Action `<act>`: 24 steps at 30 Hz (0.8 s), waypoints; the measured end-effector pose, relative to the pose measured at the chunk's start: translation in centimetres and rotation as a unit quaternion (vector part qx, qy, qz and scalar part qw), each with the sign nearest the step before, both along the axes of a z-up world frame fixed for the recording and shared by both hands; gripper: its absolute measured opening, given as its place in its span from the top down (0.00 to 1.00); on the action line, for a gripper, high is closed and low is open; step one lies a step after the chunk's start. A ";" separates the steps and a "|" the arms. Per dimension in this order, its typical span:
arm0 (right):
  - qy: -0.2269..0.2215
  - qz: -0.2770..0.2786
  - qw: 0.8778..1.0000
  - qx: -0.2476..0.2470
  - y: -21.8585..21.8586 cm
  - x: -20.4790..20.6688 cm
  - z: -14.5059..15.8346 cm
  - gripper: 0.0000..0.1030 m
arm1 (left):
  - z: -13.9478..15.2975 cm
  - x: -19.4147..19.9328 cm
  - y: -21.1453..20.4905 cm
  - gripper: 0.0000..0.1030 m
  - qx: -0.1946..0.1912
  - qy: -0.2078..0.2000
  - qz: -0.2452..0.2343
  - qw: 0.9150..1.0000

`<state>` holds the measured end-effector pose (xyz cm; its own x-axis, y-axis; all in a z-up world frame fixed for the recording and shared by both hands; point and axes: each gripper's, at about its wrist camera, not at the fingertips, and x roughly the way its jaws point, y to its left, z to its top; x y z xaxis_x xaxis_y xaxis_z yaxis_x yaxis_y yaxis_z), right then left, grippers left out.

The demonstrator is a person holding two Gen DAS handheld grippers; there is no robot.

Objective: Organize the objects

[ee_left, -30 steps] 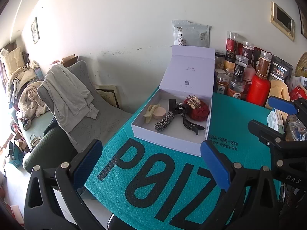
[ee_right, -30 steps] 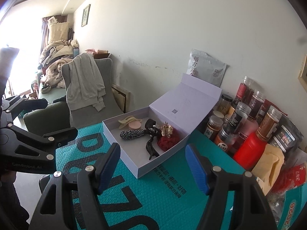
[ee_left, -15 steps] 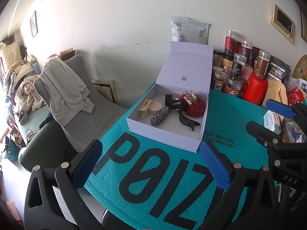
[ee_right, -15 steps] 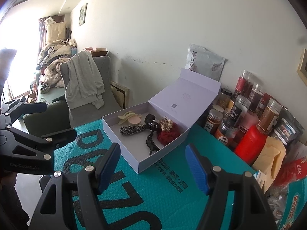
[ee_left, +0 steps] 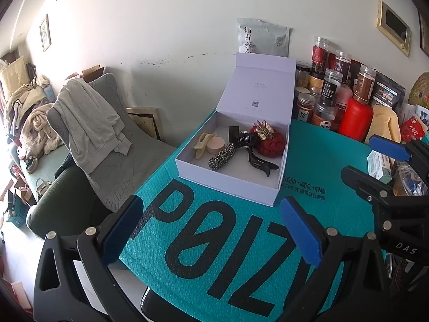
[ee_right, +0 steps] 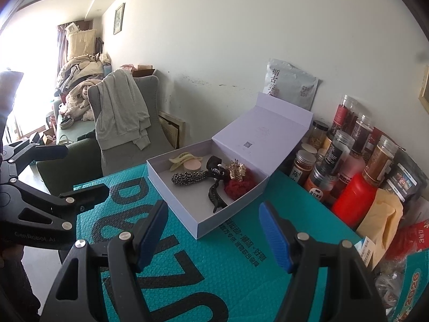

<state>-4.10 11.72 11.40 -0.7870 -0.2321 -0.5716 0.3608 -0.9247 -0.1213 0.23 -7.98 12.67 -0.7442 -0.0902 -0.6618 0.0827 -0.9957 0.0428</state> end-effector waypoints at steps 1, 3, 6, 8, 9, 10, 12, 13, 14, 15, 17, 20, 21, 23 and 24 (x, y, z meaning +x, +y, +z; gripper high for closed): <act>0.000 -0.001 1.000 0.000 0.0 0.1 0.0 0.31 | 0.0 0.1 -0.1 0.01 0.003 0.000 0.000 1.000; 0.001 -0.001 1.000 0.001 0.1 0.2 0.1 0.31 | 0.0 0.2 -0.2 0.01 0.006 0.000 0.004 1.000; 0.002 0.000 1.000 0.004 0.1 0.5 0.1 0.31 | 0.1 0.4 -0.6 0.01 0.014 0.003 0.011 1.000; 0.001 -0.002 1.000 0.006 0.2 0.7 0.1 0.31 | 0.1 0.6 -0.8 0.01 0.017 0.001 0.013 1.000; 0.001 -0.002 1.000 0.007 0.2 0.8 0.1 0.31 | 0.0 0.6 -0.8 0.01 0.016 -0.001 0.014 1.000; 0.001 -0.002 1.000 0.008 0.2 0.9 0.1 0.31 | 0.0 0.8 -0.8 0.01 0.015 -0.002 0.015 1.000; 0.001 -0.002 1.000 0.008 0.3 1.1 0.0 0.31 | -0.1 1.0 -0.8 0.01 0.011 -0.004 0.017 1.000; 0.002 -0.002 1.000 0.009 0.3 1.2 0.1 0.31 | -0.2 1.0 -0.8 0.01 0.009 -0.006 0.017 1.000; 0.002 -0.002 1.000 0.009 0.4 1.3 0.1 0.31 | -0.3 1.2 -0.7 0.01 0.009 -0.007 0.017 1.000; 0.002 -0.003 1.000 0.008 0.4 1.4 0.1 0.31 | -0.4 1.3 -0.6 0.01 0.007 -0.008 0.016 1.000; 0.003 -0.002 1.000 0.006 0.3 1.6 0.2 0.31 | -0.5 1.5 -0.2 0.01 -0.001 -0.012 0.012 1.000; 0.005 0.002 1.000 0.008 0.2 1.9 0.2 0.31 | -0.6 1.8 0.4 0.01 -0.010 -0.013 0.007 1.000; 0.005 0.001 1.000 0.009 0.2 2.0 0.2 0.31 | -0.6 1.9 0.6 0.01 -0.010 -0.014 0.004 1.000; 0.005 0.001 1.000 0.009 0.1 2.2 0.3 0.31 | -0.6 2.2 0.9 0.01 -0.008 -0.015 0.000 1.000; 0.006 0.001 1.000 0.010 0.2 2.3 0.3 0.31 | -0.6 2.3 1.0 0.01 -0.009 -0.015 0.000 1.000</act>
